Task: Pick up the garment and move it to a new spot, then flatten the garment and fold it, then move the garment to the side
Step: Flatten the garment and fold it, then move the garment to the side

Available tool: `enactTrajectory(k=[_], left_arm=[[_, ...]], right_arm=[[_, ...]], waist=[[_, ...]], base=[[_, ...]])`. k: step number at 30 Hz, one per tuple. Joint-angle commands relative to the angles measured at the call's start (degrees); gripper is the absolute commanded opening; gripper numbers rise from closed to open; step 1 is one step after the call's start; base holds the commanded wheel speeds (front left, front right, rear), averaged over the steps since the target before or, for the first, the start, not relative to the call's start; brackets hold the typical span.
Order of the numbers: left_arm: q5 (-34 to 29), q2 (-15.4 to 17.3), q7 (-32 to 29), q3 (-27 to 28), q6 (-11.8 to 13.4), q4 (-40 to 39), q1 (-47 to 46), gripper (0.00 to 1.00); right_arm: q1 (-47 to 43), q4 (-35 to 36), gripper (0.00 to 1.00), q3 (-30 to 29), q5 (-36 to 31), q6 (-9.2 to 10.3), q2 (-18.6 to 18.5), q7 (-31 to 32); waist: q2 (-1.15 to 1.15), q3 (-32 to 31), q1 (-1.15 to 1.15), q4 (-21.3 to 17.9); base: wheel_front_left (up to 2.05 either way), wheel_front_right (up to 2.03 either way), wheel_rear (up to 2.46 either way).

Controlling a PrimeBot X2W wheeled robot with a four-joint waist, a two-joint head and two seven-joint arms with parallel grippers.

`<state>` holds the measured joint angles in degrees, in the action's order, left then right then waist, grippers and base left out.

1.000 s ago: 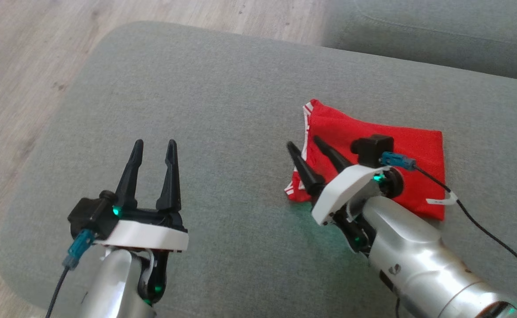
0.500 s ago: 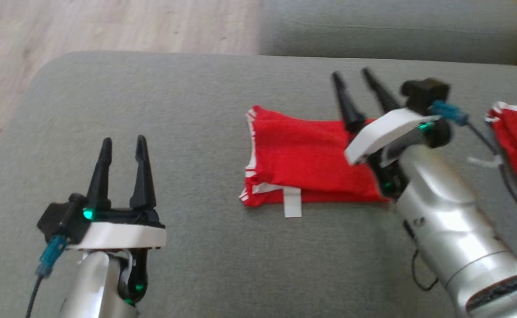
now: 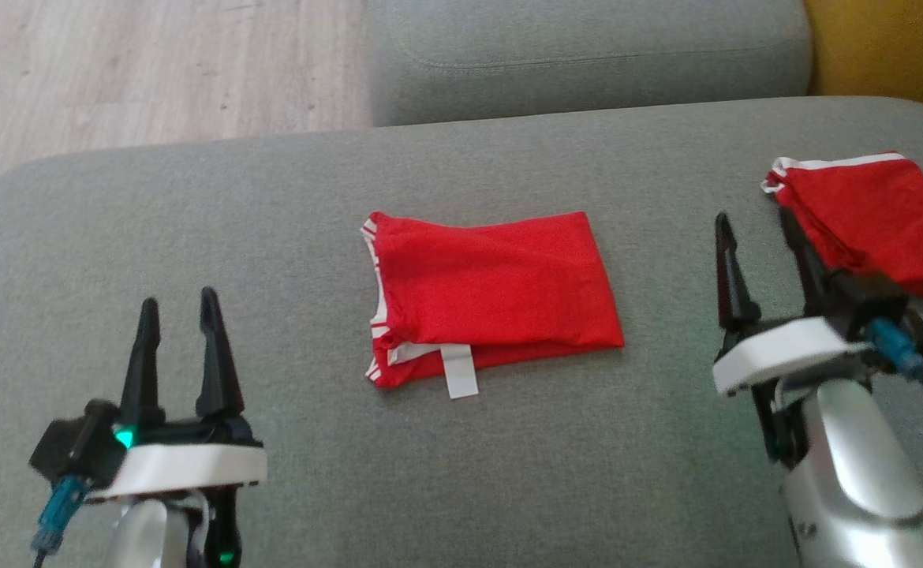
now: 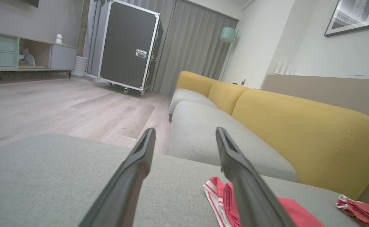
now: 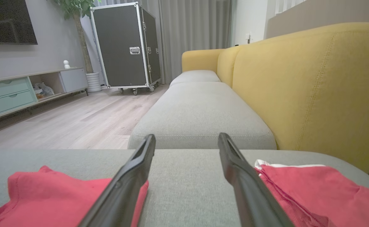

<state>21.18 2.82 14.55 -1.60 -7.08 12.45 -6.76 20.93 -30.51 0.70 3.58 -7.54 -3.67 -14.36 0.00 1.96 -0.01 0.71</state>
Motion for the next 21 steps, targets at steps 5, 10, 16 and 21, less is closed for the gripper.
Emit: enactTrajectory(k=[5, 10, 16, 21], left_arm=[[0.25, 0.13, 0.44, 3.41, -0.18, -1.73, 0.63, 1.0], [0.13, 0.08, 0.44, 3.47, -0.25, -1.58, 1.29, 1.0], [0.44, 0.07, 0.44, 2.91, -0.28, -1.81, 0.75, 1.0], [0.46, 0.07, 0.44, 1.94, -0.29, -2.32, -0.19, 1.0]], right_arm=[[-3.82, 5.14, 1.0, 2.15, 1.63, 0.05, 0.78, -0.63], [-5.26, 6.38, 1.0, 2.8, 2.85, 0.05, 0.79, -0.63], [-4.92, 6.78, 1.0, 2.87, 2.86, 0.05, 0.79, -0.63], [-3.54, 6.02, 1.0, 2.74, 1.97, 0.05, 0.79, -0.62]], waist=[[0.0, -0.19, 0.01, -1.44], [0.0, -0.24, 0.01, -2.04], [0.0, 0.08, 0.01, -1.8], [0.0, 1.3, 0.01, -0.66]], base=[[0.0, 0.0, 0.0], [0.0, 0.0, 0.0], [0.0, 0.0, 0.0], [0.0, 0.0, 0.0]])
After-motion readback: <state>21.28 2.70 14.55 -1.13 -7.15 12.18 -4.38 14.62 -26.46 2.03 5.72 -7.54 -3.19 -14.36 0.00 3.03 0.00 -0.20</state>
